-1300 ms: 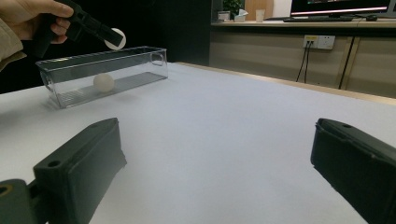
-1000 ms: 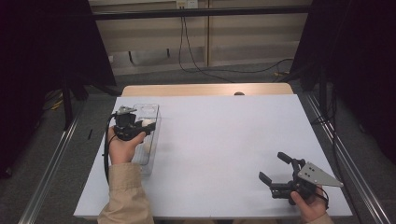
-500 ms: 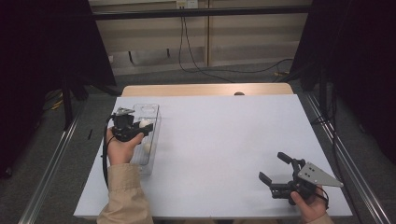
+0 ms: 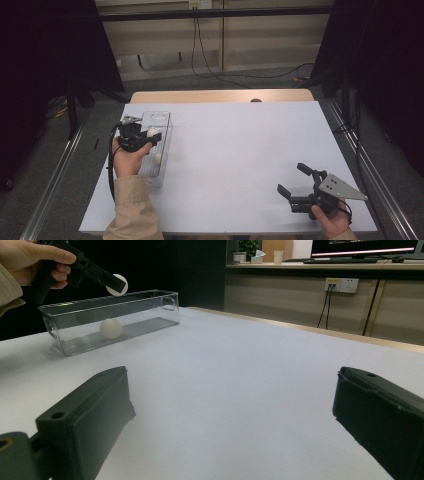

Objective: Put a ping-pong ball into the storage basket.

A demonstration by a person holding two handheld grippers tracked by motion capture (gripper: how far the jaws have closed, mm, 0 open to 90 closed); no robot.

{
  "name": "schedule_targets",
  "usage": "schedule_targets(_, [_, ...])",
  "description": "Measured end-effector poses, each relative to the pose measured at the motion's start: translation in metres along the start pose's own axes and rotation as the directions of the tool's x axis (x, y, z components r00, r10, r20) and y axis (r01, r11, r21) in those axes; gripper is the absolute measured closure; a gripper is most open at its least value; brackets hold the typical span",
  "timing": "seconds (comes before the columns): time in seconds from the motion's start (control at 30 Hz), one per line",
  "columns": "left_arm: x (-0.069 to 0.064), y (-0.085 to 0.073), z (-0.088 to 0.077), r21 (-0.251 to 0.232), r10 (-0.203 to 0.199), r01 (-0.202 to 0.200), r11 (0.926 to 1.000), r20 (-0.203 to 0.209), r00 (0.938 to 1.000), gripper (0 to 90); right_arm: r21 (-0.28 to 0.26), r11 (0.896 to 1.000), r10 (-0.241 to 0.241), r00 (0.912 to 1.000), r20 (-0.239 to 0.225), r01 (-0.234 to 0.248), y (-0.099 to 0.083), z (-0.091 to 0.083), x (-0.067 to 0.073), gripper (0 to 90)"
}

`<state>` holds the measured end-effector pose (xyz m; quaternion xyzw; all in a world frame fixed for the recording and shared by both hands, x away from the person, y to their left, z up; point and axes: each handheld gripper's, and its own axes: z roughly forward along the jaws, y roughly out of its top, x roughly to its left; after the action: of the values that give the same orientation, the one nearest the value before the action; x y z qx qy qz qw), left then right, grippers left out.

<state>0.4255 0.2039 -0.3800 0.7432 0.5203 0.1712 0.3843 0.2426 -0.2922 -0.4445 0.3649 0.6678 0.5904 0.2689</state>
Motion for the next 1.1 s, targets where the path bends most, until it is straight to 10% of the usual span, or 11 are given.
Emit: schedule_targets(1.1, [0.0083,-0.0062,0.0036,0.021,-0.026,0.027,0.9994,-0.039,0.9989,50.8,0.001,1.000,-0.002,1.0000,0.001,0.002,0.0001,0.0004,0.0002,1.5])
